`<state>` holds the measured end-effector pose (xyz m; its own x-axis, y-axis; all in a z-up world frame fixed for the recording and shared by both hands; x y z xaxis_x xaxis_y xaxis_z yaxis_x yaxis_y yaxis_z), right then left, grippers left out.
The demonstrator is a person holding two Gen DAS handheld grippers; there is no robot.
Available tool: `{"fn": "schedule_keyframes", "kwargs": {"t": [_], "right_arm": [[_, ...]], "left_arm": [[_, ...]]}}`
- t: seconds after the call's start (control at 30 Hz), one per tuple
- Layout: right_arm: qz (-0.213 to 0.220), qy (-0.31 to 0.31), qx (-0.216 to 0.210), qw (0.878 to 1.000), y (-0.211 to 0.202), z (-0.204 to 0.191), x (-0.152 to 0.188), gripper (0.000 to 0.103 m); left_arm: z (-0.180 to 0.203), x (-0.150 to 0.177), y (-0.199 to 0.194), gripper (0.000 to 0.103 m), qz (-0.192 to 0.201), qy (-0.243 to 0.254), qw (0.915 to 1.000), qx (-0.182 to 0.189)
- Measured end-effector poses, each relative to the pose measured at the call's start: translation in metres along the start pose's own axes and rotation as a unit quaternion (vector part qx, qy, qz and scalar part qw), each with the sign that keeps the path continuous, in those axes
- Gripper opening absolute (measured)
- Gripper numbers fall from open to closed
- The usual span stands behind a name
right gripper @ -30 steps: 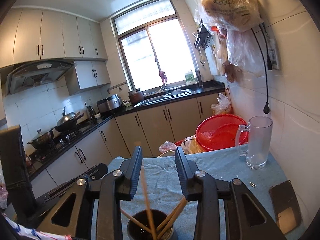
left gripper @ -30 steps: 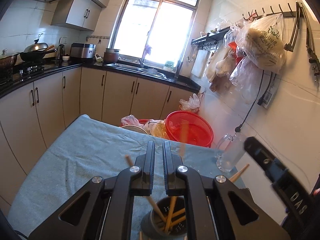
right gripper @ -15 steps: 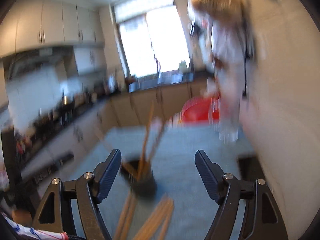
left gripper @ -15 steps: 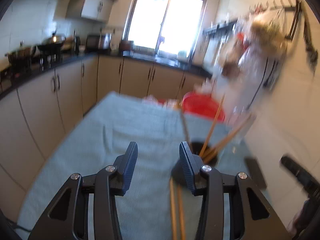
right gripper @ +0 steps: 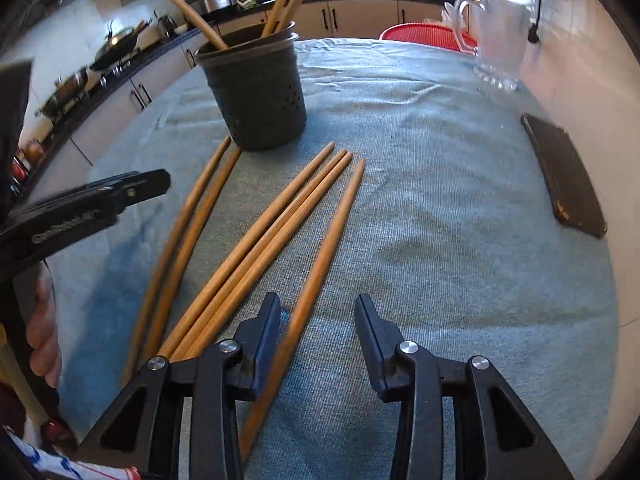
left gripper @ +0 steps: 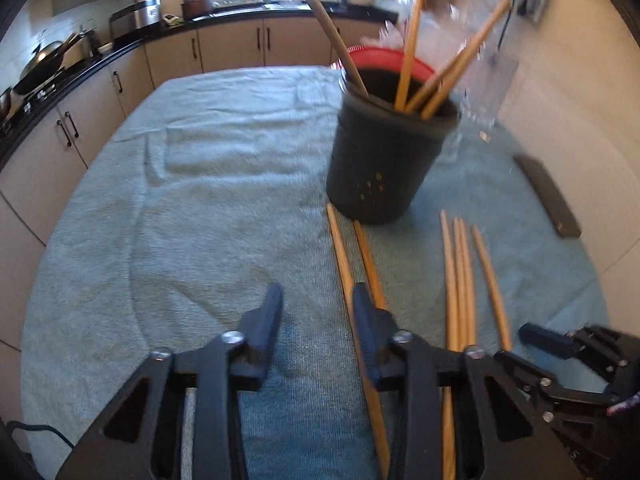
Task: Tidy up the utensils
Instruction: 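Open the left tool to drop its chopstick while the right tool releases too, then return both open tools to the chopsticks beside the holder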
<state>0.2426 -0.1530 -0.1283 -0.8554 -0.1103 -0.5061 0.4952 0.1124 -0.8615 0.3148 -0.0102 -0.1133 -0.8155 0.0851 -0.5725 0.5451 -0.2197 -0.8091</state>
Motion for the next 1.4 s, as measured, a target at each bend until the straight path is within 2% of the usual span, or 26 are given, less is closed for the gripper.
{"fn": "schedule_keyframes", "kwargs": {"t": [0.13, 0.37, 0.47, 0.57, 0.63, 0.77, 0.93, 1.03, 1.1, 1.23, 1.33, 1.4], "right_arm": [[-0.001, -0.028, 0.029, 0.999, 0.002, -0.007, -0.001, 0.042], [-0.003, -0.043, 0.040, 0.998, 0.003, -0.009, -0.002, 0.041], [-0.003, -0.042, 0.037, 0.998, 0.004, -0.008, -0.003, 0.041], [-0.001, -0.044, 0.035, 0.998, 0.004, -0.009, -0.001, 0.041], [0.002, -0.046, 0.035, 0.998, 0.004, -0.008, -0.002, 0.041], [0.003, -0.044, 0.034, 0.998, 0.004, -0.008, -0.003, 0.042], [0.004, -0.042, 0.029, 0.999, 0.003, -0.008, -0.002, 0.041], [0.006, -0.042, 0.030, 0.999, 0.003, -0.008, -0.003, 0.042], [0.006, -0.044, 0.034, 0.998, 0.003, -0.008, -0.003, 0.042], [-0.010, -0.046, 0.040, 0.998, 0.005, -0.010, -0.006, 0.042], [-0.031, -0.046, 0.036, 0.998, 0.008, -0.009, -0.010, 0.041], [-0.035, -0.046, 0.033, 0.998, 0.009, -0.006, -0.012, 0.041]], "left_arm": [[0.004, 0.003, 0.017, 0.017, -0.028, 0.008, 0.9995, -0.007], [0.007, 0.000, 0.024, 0.016, -0.039, 0.009, 0.9992, -0.009], [0.004, -0.001, 0.022, 0.015, -0.041, -0.008, 0.9989, 0.021], [-0.004, -0.005, 0.013, 0.015, -0.026, -0.052, 0.9956, 0.074], [-0.005, -0.007, 0.012, 0.015, -0.026, -0.058, 0.9947, 0.081], [0.001, -0.003, 0.023, 0.015, -0.042, -0.032, 0.9963, 0.068], [0.009, -0.001, 0.021, 0.015, -0.037, 0.003, 0.9982, 0.047], [0.009, 0.003, 0.024, 0.010, -0.051, 0.029, 0.9982, 0.004], [0.010, 0.003, 0.024, 0.010, -0.050, 0.043, 0.9978, -0.007], [0.010, -0.002, 0.028, 0.010, -0.072, 0.043, 0.9963, -0.020], [0.006, -0.009, 0.030, 0.009, -0.081, -0.008, 0.9962, 0.030], [0.002, -0.013, 0.024, 0.009, -0.071, -0.048, 0.9937, 0.073]]}}
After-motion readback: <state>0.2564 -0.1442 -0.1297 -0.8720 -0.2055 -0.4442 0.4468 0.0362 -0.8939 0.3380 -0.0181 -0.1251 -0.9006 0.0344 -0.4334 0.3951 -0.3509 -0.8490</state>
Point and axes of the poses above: each gripper's, at about its wrist camera, not at the fingertips, and y roughly the way its jaws point, z to its right, x to its underside, the point moved 6 cm from there along y, roughly the way its jaws point, and after that the axes turned 6 degrees about x, right-handed, at the moved point
